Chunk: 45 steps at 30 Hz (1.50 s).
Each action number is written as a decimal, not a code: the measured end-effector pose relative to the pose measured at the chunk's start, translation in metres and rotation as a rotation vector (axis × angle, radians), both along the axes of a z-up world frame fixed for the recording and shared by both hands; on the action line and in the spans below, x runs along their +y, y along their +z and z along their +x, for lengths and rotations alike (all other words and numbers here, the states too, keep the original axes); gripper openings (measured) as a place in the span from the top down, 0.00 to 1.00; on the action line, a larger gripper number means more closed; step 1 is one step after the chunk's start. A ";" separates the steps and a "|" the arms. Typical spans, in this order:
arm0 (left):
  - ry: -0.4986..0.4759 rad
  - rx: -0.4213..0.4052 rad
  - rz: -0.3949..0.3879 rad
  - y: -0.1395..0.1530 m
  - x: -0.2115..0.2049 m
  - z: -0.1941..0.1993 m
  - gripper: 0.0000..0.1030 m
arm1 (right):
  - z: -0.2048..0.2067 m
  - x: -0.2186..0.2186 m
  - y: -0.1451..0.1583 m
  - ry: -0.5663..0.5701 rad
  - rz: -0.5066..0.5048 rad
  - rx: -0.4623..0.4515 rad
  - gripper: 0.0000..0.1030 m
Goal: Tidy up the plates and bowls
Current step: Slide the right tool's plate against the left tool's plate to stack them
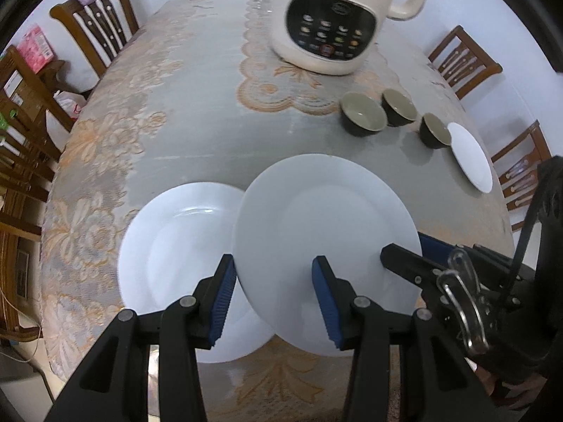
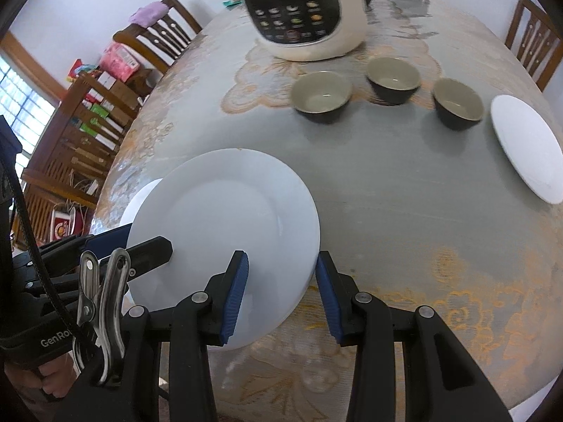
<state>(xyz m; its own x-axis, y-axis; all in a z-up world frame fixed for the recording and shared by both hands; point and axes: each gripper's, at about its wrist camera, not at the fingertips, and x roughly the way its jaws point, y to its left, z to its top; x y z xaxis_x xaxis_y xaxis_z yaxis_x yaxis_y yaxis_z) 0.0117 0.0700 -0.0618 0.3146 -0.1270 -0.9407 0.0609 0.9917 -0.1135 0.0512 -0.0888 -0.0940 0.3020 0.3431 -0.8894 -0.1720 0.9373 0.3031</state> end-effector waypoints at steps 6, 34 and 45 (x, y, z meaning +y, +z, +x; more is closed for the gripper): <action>0.037 0.005 -0.001 -0.001 0.023 -0.006 0.55 | -0.001 0.024 -0.001 0.037 0.001 0.005 0.59; 0.071 0.048 -0.005 -0.023 0.077 -0.008 0.55 | 0.001 0.084 -0.016 0.084 -0.046 0.044 0.59; 0.078 0.066 -0.002 -0.030 0.090 -0.009 0.55 | 0.002 0.100 -0.020 0.097 -0.066 0.049 0.59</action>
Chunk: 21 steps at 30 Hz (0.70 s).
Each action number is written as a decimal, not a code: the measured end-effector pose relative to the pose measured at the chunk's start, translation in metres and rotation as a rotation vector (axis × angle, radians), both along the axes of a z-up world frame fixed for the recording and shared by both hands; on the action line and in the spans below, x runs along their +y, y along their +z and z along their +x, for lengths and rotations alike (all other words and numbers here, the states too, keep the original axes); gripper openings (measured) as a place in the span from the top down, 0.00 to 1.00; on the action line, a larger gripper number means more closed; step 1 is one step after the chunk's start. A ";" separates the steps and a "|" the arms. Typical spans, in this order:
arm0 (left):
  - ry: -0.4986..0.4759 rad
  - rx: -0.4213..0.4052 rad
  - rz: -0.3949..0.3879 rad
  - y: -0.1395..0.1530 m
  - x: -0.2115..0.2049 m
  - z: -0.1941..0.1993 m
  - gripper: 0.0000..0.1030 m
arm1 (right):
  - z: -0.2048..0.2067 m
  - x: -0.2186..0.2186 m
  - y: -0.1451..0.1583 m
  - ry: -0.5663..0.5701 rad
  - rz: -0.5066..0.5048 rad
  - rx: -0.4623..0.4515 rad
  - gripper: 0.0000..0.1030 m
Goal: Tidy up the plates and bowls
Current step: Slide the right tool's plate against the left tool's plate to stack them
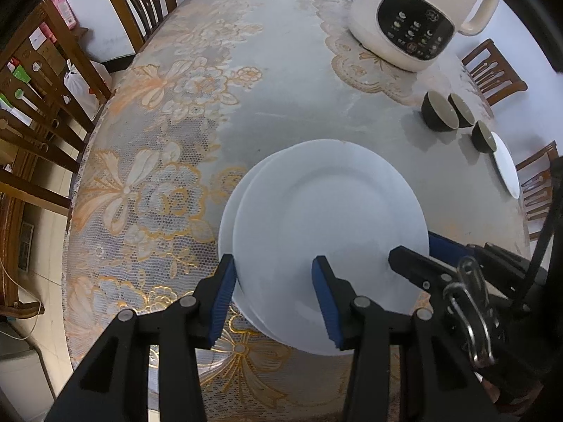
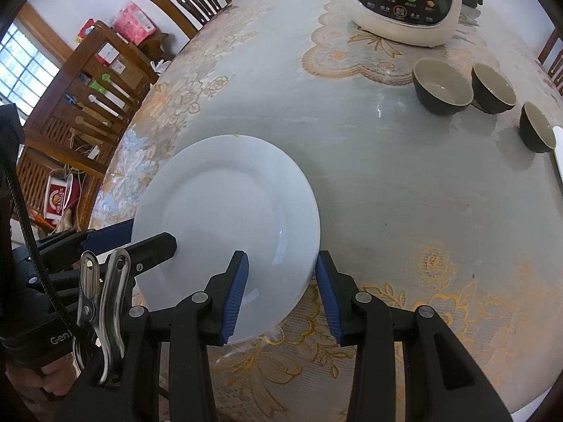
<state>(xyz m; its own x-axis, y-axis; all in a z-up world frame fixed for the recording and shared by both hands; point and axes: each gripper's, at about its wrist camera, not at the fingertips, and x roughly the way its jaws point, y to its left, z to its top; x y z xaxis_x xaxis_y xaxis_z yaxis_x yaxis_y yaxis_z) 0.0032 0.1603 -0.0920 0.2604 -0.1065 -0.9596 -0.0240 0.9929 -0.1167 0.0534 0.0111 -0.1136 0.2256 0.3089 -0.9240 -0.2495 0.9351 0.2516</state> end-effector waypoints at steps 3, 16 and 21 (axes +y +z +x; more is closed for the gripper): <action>-0.004 -0.003 0.004 0.000 0.001 0.000 0.55 | 0.000 0.003 -0.001 0.000 -0.008 0.003 0.59; -0.015 0.007 0.021 -0.001 0.005 -0.003 0.54 | -0.003 0.011 -0.002 0.000 -0.024 0.004 0.59; -0.038 -0.023 0.031 0.006 0.004 -0.004 0.51 | -0.002 0.011 -0.002 -0.015 -0.016 0.004 0.59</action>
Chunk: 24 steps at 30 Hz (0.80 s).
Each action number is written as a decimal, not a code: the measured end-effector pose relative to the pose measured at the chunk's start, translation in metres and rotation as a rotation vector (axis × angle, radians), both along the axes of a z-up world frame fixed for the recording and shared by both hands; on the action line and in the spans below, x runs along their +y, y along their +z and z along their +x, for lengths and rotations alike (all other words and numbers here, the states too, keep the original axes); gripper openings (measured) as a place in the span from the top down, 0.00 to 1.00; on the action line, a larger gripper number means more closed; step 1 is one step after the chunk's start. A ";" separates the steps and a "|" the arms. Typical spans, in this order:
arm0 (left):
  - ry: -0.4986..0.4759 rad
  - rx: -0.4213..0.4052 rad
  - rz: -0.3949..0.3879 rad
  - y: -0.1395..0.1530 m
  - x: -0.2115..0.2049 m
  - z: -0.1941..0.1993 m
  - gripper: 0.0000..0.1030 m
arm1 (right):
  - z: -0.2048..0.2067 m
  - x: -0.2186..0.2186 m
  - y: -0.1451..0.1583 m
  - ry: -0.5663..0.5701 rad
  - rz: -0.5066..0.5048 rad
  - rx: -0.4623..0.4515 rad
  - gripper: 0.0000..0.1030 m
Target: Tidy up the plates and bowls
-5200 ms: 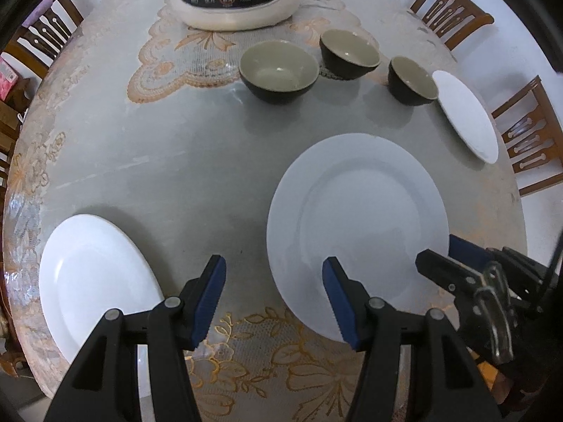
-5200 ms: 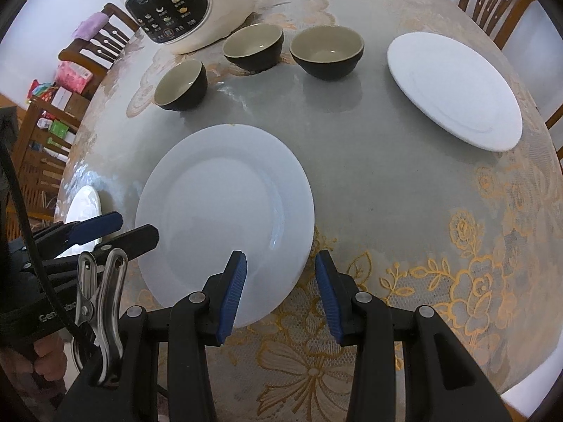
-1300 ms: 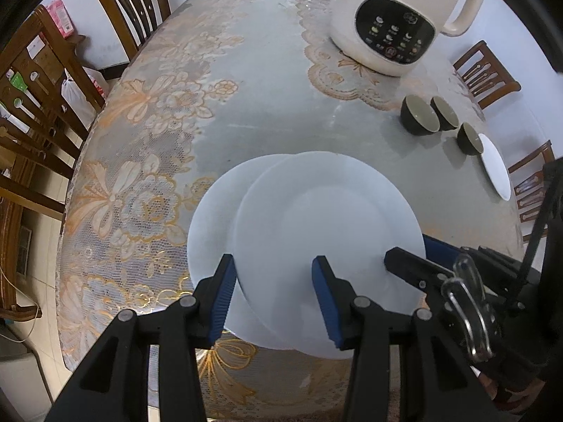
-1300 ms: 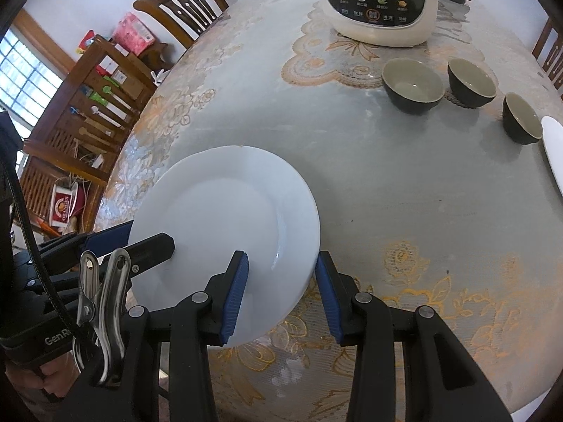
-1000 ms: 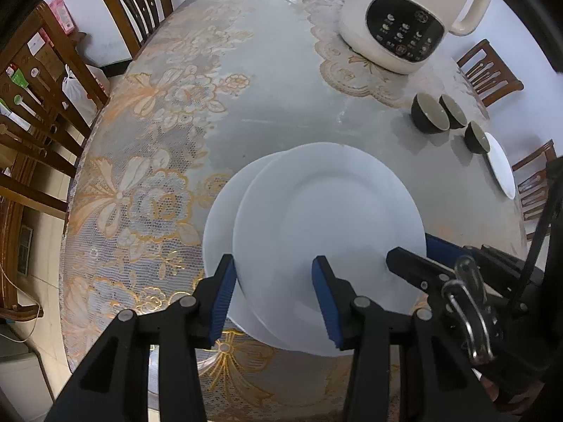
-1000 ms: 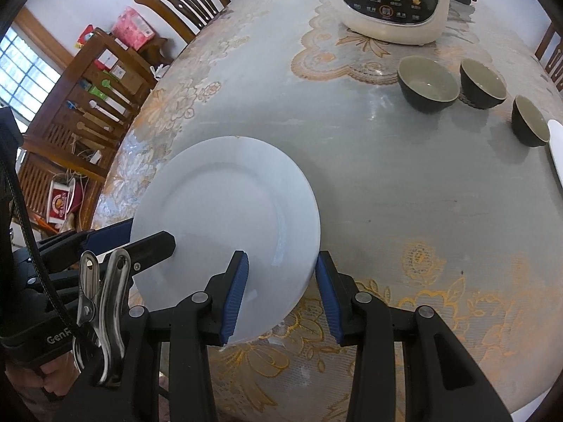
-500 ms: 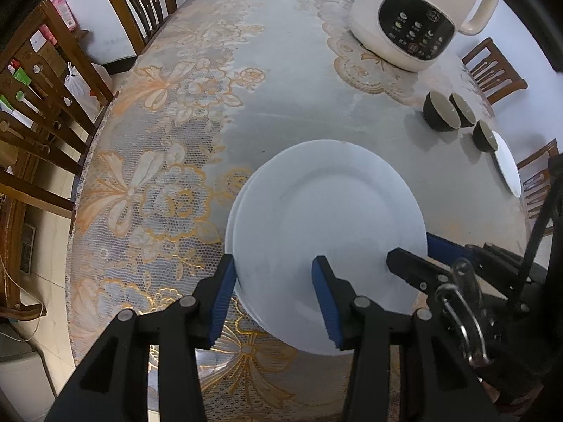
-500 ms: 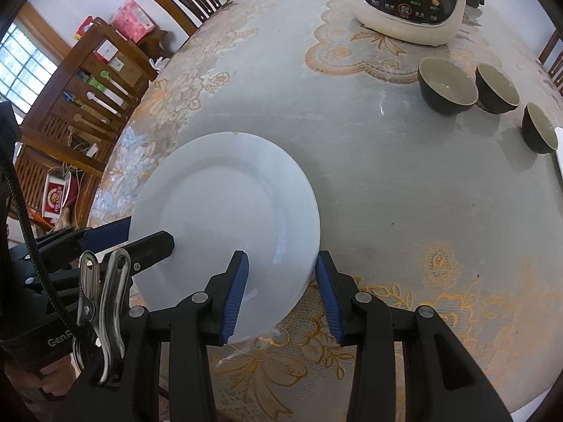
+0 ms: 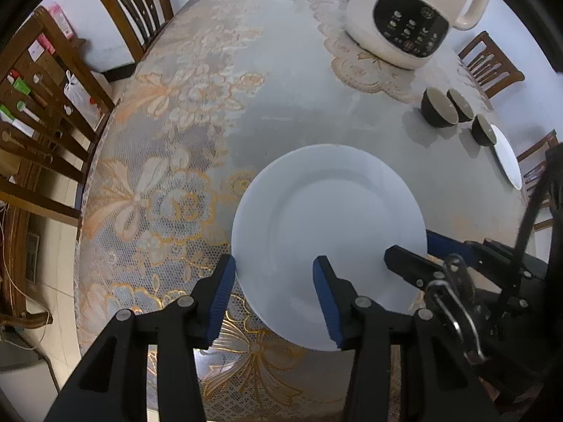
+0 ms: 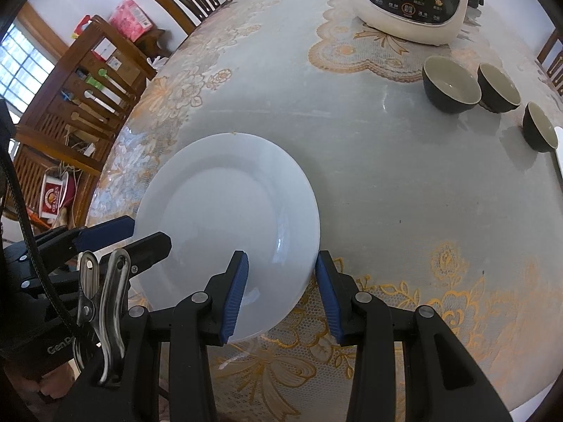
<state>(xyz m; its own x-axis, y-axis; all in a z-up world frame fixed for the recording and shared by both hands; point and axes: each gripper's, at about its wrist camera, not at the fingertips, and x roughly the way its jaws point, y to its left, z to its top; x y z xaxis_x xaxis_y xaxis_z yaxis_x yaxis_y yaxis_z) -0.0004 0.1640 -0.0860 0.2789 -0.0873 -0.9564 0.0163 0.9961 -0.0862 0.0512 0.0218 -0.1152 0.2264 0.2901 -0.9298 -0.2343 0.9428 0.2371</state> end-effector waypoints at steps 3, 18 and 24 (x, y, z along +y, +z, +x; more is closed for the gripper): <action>-0.013 -0.016 0.018 0.004 -0.002 0.001 0.46 | -0.001 -0.001 0.003 -0.009 0.002 -0.011 0.59; -0.043 -0.043 0.003 0.014 -0.002 0.005 0.46 | -0.008 -0.014 0.021 -0.089 0.023 -0.074 0.59; -0.080 -0.051 -0.007 0.016 -0.009 0.004 0.46 | -0.016 -0.022 0.026 -0.126 0.021 -0.103 0.59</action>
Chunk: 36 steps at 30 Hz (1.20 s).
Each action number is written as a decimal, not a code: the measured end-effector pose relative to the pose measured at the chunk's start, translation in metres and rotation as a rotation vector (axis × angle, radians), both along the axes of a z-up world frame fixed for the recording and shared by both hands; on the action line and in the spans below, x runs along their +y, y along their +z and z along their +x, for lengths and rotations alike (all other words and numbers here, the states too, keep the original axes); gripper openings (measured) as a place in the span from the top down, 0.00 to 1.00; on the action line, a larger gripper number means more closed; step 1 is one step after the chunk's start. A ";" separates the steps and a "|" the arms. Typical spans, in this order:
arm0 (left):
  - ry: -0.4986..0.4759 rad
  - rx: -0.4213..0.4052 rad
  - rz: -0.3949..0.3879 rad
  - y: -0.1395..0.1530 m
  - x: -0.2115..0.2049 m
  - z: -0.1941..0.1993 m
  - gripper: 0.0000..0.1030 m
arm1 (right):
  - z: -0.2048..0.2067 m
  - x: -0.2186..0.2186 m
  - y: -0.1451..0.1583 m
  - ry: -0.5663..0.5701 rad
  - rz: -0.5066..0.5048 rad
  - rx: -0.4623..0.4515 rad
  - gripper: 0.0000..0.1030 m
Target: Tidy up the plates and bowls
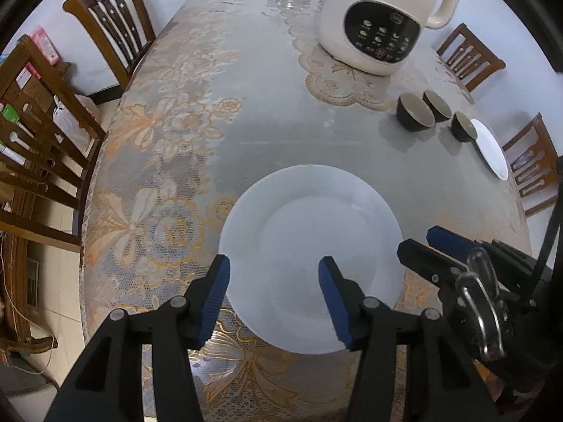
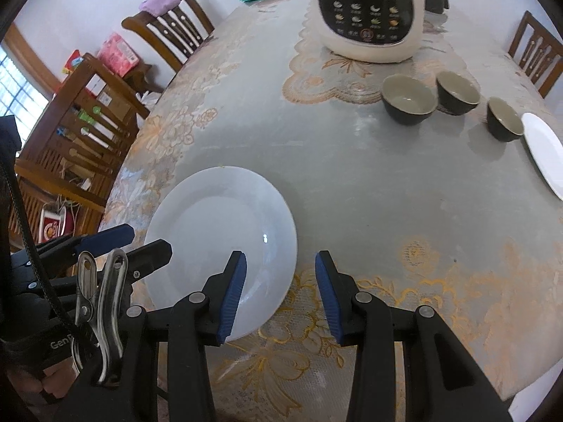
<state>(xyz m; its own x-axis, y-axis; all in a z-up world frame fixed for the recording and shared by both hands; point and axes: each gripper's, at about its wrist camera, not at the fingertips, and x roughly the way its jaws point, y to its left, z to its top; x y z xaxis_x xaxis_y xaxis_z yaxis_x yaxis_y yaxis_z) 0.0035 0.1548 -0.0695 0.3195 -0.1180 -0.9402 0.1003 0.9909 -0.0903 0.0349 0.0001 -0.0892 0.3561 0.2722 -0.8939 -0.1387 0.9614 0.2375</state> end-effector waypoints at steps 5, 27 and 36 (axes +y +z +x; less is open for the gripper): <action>-0.031 0.004 -0.005 0.001 -0.010 0.001 0.46 | -0.006 -0.010 0.002 -0.030 0.007 -0.006 0.59; -0.091 0.013 -0.032 0.007 -0.092 0.008 0.46 | -0.014 -0.096 0.009 -0.109 0.032 0.003 0.59; -0.115 0.030 -0.075 0.012 -0.149 0.018 0.46 | -0.006 -0.149 0.014 -0.111 0.027 0.003 0.59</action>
